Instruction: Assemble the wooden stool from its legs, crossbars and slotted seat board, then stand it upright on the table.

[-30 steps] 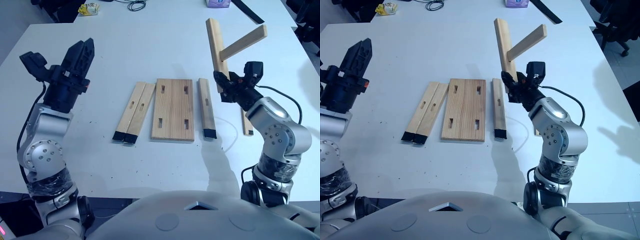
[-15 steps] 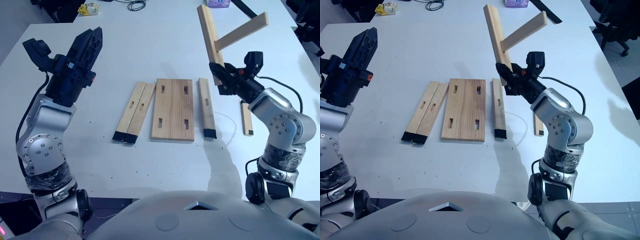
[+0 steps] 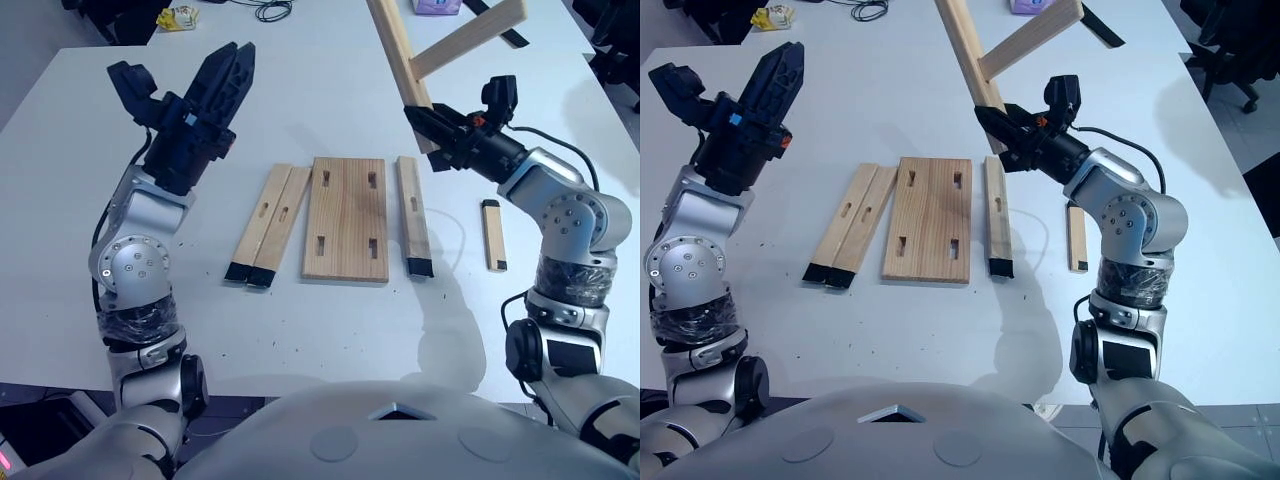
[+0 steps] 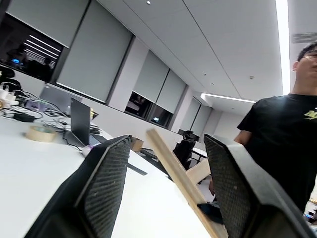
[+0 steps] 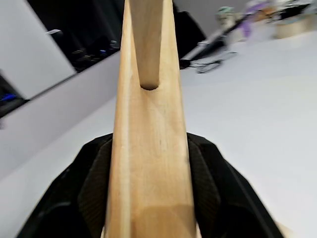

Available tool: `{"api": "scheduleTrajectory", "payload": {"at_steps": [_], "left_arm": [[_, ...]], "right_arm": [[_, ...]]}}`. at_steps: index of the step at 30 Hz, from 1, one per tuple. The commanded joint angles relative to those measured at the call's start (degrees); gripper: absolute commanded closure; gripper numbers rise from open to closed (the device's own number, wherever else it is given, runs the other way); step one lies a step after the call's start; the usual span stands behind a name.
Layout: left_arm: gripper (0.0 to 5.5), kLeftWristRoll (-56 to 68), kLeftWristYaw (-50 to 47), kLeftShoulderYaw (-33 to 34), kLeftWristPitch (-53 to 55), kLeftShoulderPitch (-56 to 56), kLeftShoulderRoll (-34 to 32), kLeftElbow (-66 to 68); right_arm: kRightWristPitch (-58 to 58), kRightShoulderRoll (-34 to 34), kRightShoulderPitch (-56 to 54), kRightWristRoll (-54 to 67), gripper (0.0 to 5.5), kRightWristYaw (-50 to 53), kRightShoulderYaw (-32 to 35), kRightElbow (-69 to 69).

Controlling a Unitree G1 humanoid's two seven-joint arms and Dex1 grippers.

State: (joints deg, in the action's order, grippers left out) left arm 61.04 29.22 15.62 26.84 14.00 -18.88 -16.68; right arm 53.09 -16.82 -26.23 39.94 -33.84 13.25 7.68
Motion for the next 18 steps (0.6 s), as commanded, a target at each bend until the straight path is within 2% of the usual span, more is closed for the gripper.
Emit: {"api": "scheduleTrajectory", "payload": {"at_steps": [1, 8, 18], "left_arm": [[2.59, 0.41, 2.63, -1.75, 1.22, 0.14, 0.76, 0.24], [1.54, 4.06, 2.44, -3.78, 4.59, 0.66, 2.72, -1.23], [1.52, 13.59, 1.82, -5.61, 12.01, 2.97, 2.84, -3.67]], "right_arm": [[0.21, -2.18, -2.63, 3.71, 3.43, -4.8, -0.1, -0.98], [1.55, -5.33, -6.77, 10.63, 3.43, -13.73, 0.51, -2.46], [6.81, -8.37, -10.62, 18.3, 3.43, -23.03, -2.35, -3.33]]}}
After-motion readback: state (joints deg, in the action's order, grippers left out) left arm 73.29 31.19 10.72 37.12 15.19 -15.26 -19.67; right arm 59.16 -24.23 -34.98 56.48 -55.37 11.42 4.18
